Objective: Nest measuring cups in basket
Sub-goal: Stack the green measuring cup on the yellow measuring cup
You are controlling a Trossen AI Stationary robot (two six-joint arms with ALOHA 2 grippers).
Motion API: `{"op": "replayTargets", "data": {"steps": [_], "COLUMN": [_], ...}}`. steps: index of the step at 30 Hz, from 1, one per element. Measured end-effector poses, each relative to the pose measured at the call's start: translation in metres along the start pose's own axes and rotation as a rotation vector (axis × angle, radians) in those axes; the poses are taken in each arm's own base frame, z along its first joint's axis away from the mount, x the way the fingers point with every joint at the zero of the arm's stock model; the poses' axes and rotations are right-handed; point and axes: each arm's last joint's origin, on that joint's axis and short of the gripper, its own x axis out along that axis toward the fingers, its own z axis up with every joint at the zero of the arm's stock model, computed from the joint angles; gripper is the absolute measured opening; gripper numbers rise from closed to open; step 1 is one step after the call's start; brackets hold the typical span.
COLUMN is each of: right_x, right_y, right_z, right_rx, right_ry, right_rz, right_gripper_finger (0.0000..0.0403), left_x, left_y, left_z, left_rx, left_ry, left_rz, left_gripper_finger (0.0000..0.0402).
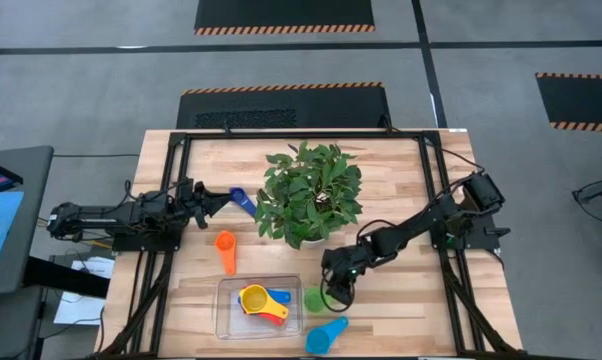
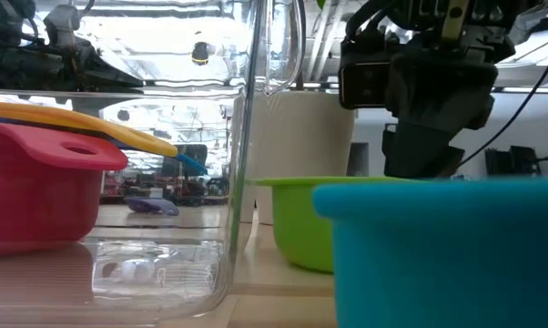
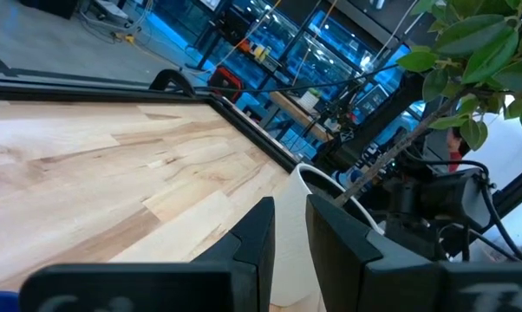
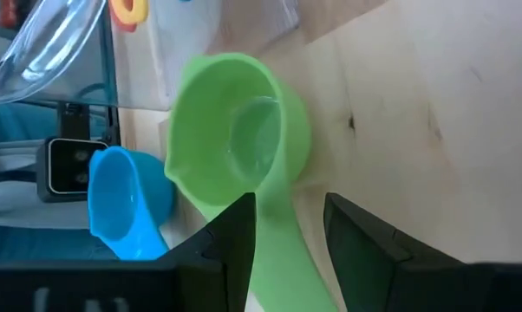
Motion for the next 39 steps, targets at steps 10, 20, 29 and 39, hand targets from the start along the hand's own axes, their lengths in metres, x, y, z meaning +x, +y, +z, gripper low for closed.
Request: {"op": "replayTargets", "data": {"steps": [10, 20, 29, 39], "right_x": [-0.003, -0.002, -0.001, -0.033], "right_y": [-0.005, -0.001, 0.004, 0.073], "right_z": [0.014, 0.013, 0.011, 0.038], "right_rx": [0.023, -0.007, -0.023, -0.021], "right_ry": [-0.071, -0.081, -0.156, -0.284], "right_rz": [0.03, 0.048, -0.002, 0.275], "right_gripper_finger": [0.0159, 0.0159, 0.0159, 0.0159], "left_x": [0.0, 0.0, 0.0, 0.0], "left_y": [0.0, 0.0, 0.0, 0.0], "left_z": [0.0, 0.0, 0.0, 0.0], "left_rx": [0.036, 0.037, 0.037, 0.037], "left_ry": [-0.002, -0.003, -0.003, -0.004], "left_rz": [0.003, 0.003, 0.004, 0.004], "left_gripper_finger": [0.0059, 0.0059, 0.0059, 0.0059]}}
